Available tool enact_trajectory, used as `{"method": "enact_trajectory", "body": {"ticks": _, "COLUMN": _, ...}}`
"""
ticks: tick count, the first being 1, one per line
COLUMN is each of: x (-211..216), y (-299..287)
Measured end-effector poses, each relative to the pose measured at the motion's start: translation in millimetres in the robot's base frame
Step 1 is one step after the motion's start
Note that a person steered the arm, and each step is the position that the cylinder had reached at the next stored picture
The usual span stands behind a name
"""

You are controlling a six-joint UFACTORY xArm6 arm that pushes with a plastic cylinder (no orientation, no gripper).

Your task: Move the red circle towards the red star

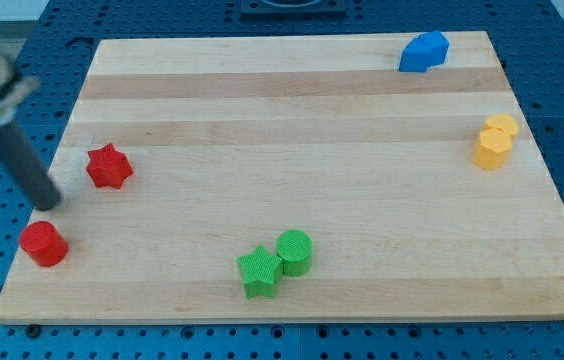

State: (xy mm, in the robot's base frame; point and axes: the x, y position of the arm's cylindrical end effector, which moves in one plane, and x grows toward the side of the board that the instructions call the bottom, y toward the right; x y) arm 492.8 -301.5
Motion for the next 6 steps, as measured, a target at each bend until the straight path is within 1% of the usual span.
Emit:
{"method": "enact_trajectory", "body": {"ticks": 4, "x": 83, "y": 2}}
{"method": "enact_trajectory", "body": {"ticks": 5, "x": 82, "y": 33}}
{"method": "enact_trajectory", "body": {"ticks": 6, "x": 35, "y": 69}}
